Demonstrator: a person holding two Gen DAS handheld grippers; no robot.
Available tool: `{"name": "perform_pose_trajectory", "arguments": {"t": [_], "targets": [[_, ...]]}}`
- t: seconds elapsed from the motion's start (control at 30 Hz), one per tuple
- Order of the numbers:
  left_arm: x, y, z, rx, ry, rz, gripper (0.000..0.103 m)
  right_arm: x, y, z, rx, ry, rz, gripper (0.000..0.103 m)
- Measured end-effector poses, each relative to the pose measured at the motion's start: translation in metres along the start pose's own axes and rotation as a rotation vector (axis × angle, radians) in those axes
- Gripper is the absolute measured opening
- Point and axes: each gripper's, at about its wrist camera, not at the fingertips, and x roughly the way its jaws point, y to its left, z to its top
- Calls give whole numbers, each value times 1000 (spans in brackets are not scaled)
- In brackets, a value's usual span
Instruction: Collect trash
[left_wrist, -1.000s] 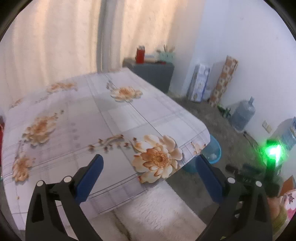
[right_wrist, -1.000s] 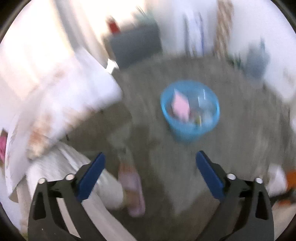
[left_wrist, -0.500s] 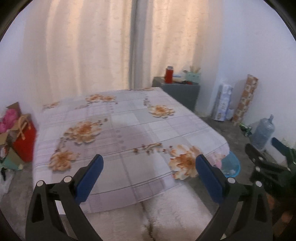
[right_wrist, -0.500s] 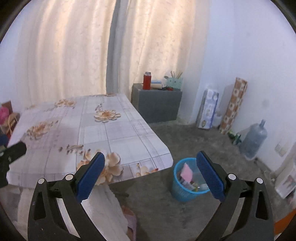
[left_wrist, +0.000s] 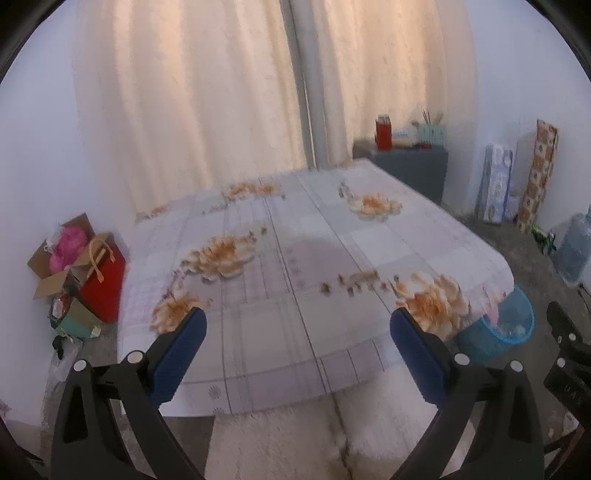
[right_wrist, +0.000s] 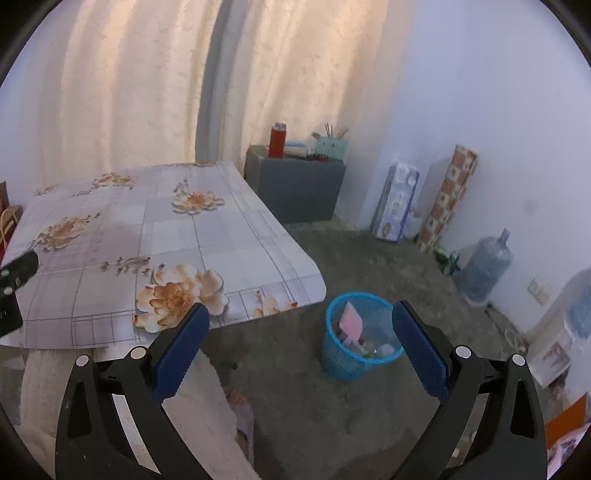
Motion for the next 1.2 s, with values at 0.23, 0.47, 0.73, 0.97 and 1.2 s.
{"name": "perform_pose_trajectory", "arguments": {"t": [0.23, 0.47, 0.73, 0.97, 1.2], "targets": [[4, -15, -1, -31, 15, 1, 97, 11, -13, -4, 44, 34, -19, 95], [7, -21, 1, -65, 39, -8, 98, 20, -17, -3, 56, 48, -13, 95], [14, -23, 2, -93, 68, -7, 97, 24, -22, -2, 70, 56, -14, 95], [17, -21, 2, -109, 85, -3, 98, 24, -23, -2, 73, 61, -15, 95], [16, -20, 1, -104, 89, 4, 97, 24, -22, -3, 75, 66, -10, 95]]}}
